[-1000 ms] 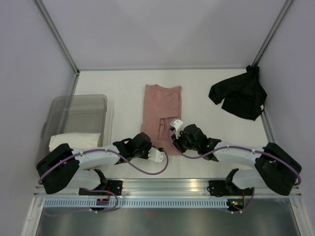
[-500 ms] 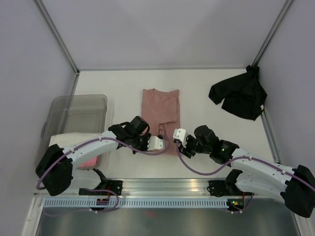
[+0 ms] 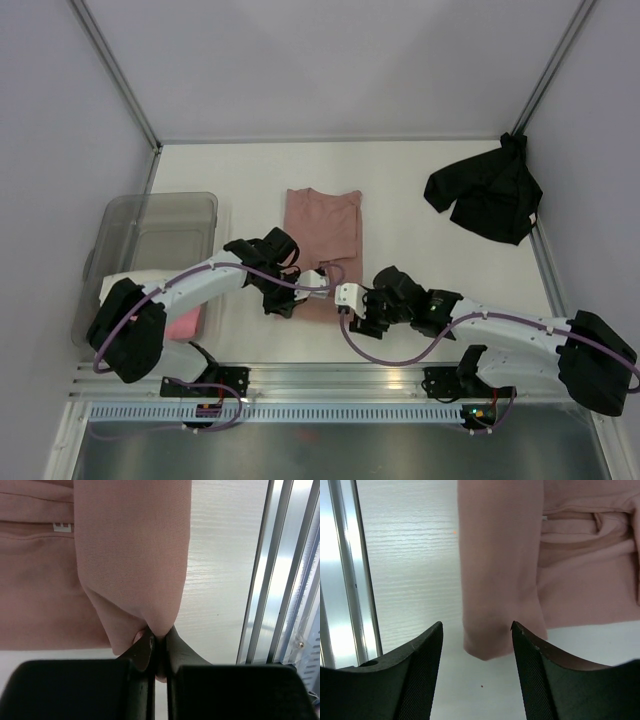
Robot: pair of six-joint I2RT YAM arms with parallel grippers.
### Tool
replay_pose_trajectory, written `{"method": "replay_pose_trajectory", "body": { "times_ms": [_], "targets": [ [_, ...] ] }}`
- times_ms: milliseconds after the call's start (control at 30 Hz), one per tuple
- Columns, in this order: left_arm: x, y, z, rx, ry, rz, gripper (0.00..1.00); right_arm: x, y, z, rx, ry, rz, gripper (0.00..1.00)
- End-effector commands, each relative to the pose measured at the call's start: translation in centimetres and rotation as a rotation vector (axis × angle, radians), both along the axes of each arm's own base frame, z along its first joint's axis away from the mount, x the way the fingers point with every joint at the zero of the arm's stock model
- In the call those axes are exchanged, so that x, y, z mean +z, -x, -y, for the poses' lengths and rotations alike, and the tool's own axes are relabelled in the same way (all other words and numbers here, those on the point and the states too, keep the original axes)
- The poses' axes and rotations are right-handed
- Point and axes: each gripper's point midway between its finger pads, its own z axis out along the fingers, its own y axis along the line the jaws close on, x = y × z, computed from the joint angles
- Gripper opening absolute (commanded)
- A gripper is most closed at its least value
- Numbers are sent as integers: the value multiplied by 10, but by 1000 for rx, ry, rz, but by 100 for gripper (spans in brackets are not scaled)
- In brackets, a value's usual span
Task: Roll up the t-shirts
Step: Roll the tshirt
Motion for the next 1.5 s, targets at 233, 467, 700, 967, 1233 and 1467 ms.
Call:
{"method": "replay_pose_trajectory", "body": {
  "times_ms": [233,467,700,967,1233,1467],
  "targets": [
    [11,-4,6,37,48,-38,2,-16,2,-17,72,104,-5,9],
    [5,11,-12,-61,-2,-62,2,6,34,1,246,93,-232,0],
    [9,32,-14,-105,-3,-177,2,21,41,7,276,25,-411,0],
    [6,8,-8,-35,-16,-209,7,-7,9,6,121,72,-540,0],
    [-8,-16,-13,51,-64,-238,19,-20,-31,8,-86,59,-597,1],
    [-21,-34,-22,125,-112,-197,29,-21,-46,6,-158,33,-613,8]
  ]
}}
